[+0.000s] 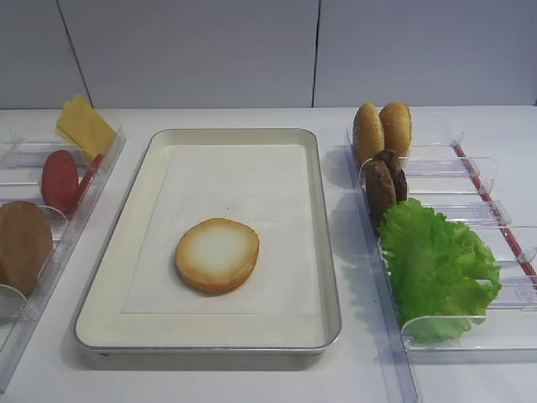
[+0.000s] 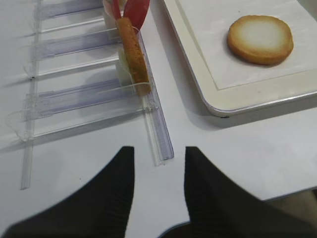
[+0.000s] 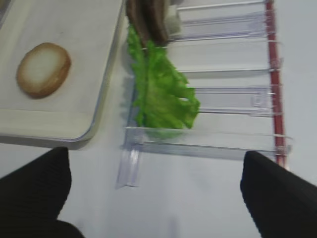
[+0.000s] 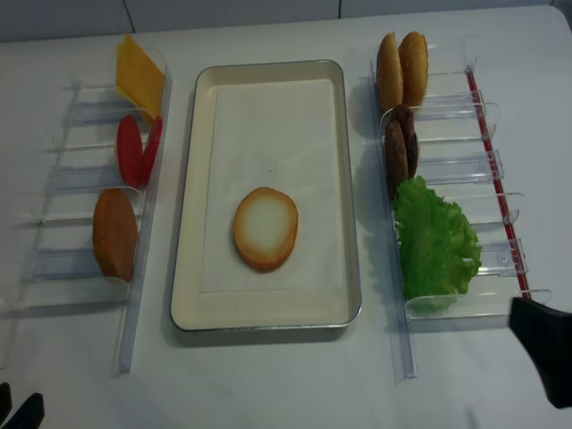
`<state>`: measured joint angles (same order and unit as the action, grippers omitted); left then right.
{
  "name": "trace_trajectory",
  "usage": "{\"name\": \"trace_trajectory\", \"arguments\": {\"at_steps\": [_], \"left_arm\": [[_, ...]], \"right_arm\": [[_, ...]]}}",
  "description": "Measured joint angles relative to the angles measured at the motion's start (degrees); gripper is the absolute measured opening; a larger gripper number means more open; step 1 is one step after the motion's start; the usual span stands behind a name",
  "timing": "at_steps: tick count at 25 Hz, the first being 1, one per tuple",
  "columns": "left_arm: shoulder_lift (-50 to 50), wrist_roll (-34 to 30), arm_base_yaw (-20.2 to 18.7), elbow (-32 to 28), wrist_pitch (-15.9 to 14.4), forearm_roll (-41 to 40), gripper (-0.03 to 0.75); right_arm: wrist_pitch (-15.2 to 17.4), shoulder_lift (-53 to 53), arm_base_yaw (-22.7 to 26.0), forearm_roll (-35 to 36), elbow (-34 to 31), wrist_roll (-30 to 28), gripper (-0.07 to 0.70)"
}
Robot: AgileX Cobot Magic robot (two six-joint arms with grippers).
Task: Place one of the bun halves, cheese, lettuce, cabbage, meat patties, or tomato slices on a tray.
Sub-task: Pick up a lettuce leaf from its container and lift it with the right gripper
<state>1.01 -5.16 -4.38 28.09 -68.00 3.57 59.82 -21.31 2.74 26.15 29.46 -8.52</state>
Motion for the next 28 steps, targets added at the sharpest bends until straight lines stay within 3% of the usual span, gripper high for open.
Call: {"name": "trace_trajectory", "arguments": {"at_steps": [10,16,21,25,28], "left_arm": [[0.0,0.0,0.0,0.0,0.0,0.0,0.234],[0.0,0.0,0.0,0.0,0.0,0.0,0.234],[0.0,0.0,0.0,0.0,0.0,0.0,0.234],[0.0,0.0,0.0,0.0,0.0,0.0,0.234],[0.0,0.0,0.0,0.0,0.0,0.0,0.234]], "right_arm": [[-4.7,-17.12,0.0,13.39,0.82,-11.25,0.681],[-5.34,-27.7,0.0,17.15,4.07,-17.49,0.68],[-5.58,-33.95,0.0,17.94,5.93,-19.46,0.677],[-6.79,-37.05,-3.82,17.94,6.36,-19.56,0.677],[-10.77,-38.06,-8.78,16.07,6.36,-17.6,0.677]]}}
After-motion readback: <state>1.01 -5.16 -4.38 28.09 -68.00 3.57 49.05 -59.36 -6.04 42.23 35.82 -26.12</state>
